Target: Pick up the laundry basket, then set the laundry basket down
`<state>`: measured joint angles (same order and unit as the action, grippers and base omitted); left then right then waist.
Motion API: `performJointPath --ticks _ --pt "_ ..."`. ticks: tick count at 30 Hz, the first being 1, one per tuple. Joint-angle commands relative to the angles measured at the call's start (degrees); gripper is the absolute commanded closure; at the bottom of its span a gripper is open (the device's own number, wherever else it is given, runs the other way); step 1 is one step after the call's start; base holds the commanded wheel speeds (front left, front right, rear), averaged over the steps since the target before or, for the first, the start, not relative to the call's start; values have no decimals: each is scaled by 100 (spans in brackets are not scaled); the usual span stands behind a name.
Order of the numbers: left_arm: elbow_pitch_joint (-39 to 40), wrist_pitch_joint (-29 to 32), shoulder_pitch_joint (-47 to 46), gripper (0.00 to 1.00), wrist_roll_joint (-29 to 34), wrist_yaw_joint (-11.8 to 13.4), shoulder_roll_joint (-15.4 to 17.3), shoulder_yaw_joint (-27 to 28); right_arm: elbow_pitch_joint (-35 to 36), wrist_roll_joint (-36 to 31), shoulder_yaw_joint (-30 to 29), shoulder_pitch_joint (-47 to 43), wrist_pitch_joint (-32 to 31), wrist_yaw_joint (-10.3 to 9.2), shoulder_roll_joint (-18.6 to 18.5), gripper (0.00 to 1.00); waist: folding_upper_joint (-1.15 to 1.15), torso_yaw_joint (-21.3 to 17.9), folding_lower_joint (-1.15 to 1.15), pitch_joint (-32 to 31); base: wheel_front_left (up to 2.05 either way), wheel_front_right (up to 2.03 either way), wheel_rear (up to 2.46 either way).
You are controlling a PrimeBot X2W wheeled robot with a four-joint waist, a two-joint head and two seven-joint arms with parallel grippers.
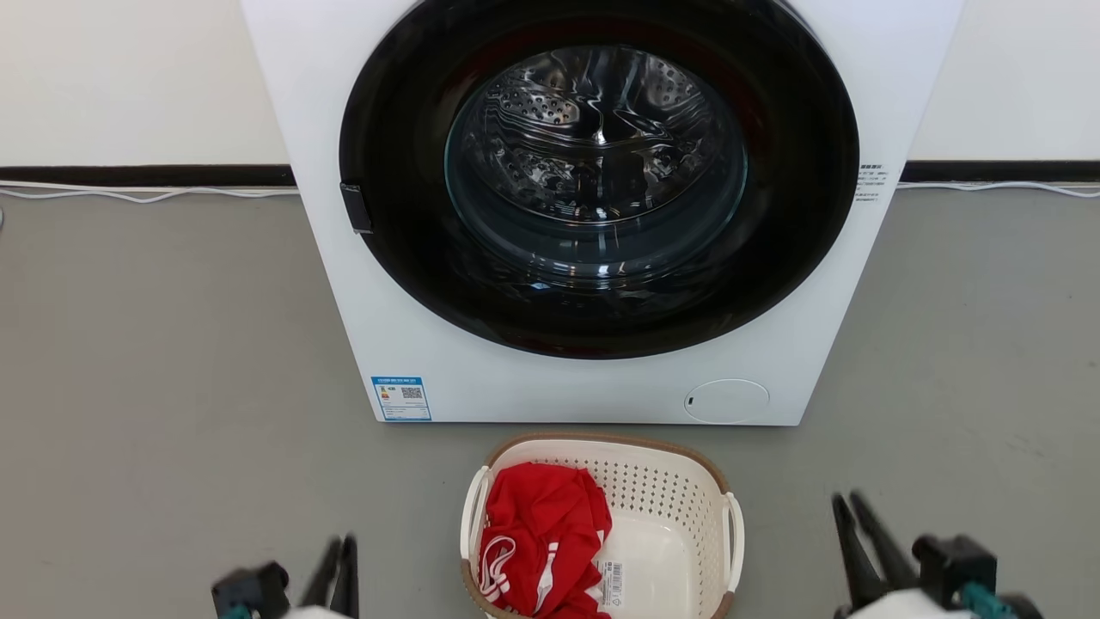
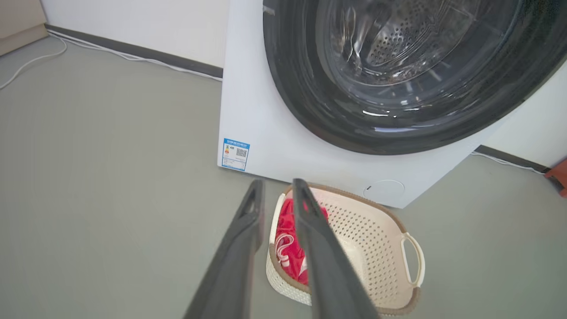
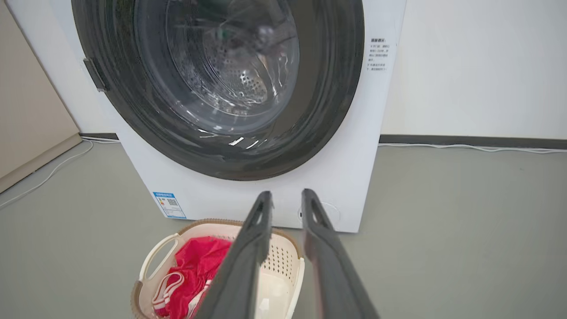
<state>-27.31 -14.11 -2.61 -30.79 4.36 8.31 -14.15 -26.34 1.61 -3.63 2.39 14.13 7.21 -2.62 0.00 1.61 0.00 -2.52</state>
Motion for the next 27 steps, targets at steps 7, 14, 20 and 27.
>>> performJointPath --ticks 7,14,20,27 --pt "-97 88 107 100 -245 -48 -73 74 -126 352 -49 -81 -121 1 14 100 0 -6 9 3 0 0 0" --pt "-20 187 93 100 -540 -105 -96 174 -42 797 -42 -76 -203 2 12 100 0 -14 1 19 0 0 0" --pt "52 284 67 100 -835 -162 -120 273 36 1235 -42 -59 -288 4 10 100 0 -22 0 36 0 0 0" --pt "135 398 40 100 -1178 -228 -147 388 117 1741 -53 -34 -397 5 8 100 0 -31 0 51 0 0 0"
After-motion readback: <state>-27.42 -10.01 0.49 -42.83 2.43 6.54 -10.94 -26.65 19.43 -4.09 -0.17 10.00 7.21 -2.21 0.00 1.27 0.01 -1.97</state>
